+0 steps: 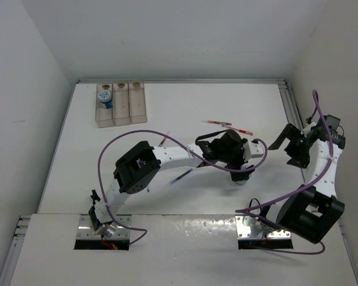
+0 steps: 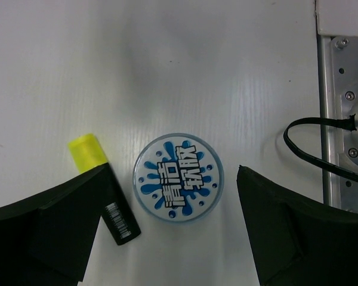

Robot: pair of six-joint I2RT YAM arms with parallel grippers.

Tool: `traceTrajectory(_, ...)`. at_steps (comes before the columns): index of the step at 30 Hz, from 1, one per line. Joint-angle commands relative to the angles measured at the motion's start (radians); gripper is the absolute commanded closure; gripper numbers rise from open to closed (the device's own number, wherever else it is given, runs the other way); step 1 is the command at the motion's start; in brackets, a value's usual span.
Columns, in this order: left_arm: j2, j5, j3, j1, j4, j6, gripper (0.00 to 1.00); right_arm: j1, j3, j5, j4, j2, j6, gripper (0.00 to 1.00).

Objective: Sort the stationery into containers
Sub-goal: Pick up the stationery from the center of the board.

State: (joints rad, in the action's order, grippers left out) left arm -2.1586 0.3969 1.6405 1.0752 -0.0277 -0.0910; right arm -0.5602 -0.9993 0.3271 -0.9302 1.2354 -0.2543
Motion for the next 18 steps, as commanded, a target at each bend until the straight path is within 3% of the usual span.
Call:
traceTrajectory(1,-0.021,0.033,0.07,0.02,0.051,0.025,0.05,-0.003,-0.025,0.032,0.024,-0.002,0.004,0.02)
traceTrajectory(12,-0.095,-0.061,0.097,0.042,0.029,0.014,0.07,-0.03,-0.009,0.056,0.028,0.006,0.038,0.02)
traceTrajectory(16,-0.08,-0.078,0.071,0.037,-0.008,-0.003,0.1,-0.04,-0.002,0.059,0.03,0.004,0.046,0.02)
traceTrajectory(18,-0.066,-0.085,0.049,0.031,-0.002,-0.006,0.17,-0.043,0.01,0.063,0.036,0.003,0.046,0.02)
